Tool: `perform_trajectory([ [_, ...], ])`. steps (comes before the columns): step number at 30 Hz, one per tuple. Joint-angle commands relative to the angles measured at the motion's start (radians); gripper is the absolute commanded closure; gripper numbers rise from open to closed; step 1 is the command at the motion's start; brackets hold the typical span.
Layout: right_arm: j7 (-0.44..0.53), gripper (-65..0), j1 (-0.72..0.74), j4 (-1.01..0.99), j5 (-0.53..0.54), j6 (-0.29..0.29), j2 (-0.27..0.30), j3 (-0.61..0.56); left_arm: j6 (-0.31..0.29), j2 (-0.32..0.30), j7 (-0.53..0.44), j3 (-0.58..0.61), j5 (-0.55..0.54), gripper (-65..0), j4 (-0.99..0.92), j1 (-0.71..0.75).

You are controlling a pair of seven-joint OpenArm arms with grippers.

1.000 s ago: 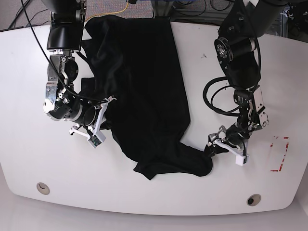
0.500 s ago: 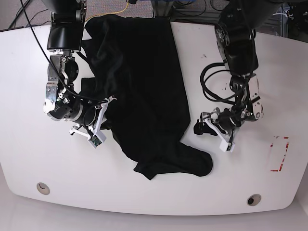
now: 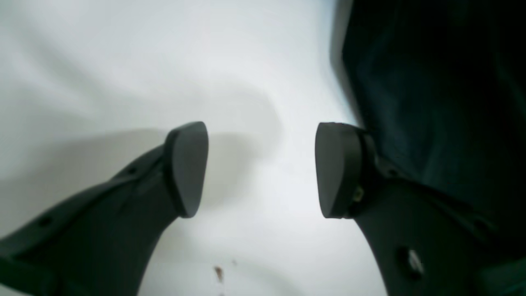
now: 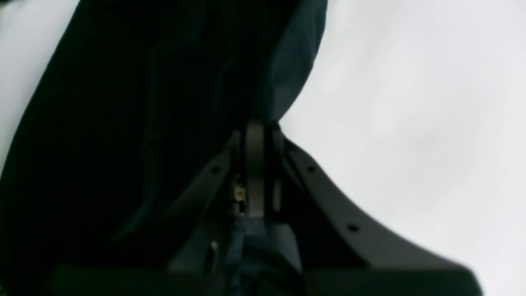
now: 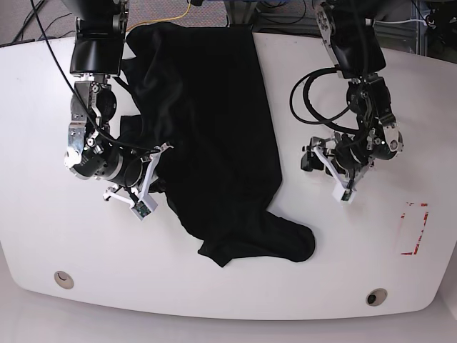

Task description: Layout the t-shirt on the table in an organized manner, then fold the t-shirt properly

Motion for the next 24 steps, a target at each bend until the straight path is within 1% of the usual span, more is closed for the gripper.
perform_trajectory([
  [1, 0.023, -0.5, 0.024, 0.018, 0.016, -0.001, 0.004, 0.006, -0.032, -0.001, -0.006, 0.004, -0.056, -38.8, 0.009, -0.018],
  [3, 0.023, -0.5, 0.024, 0.018, 0.016, -0.001, 0.002, 0.006, -0.042, 0.0, 0.0, 0.005, -0.085, -38.8, 0.005, -0.003],
  [9, 0.023, -0.5, 0.024, 0.018, 0.016, -0.001, 0.002, 0.008, -0.05, 0.019, 0.002, 0.008, -0.097, -38.8, 0.002, 0.008],
  [16, 0.023, -0.5, 0.024, 0.018, 0.016, -0.001, 0.002, 0.008, -0.053, 0.042, 0.002, 0.073, -0.099, -38.8, 0.002, 0.02],
  [19, 0.023, -0.5, 0.024, 0.018, 0.018, -0.001, 0.002, 0.008, -0.053, 0.068, 0.0, 0.094, -0.099, -38.8, 0.002, 0.02],
  [24, 0.023, -0.5, 0.024, 0.018, 0.018, -0.001, 0.002, 0.008, -0.053, 0.105, 0.0, 0.096, -0.099, -38.8, -0.004, 0.017],
])
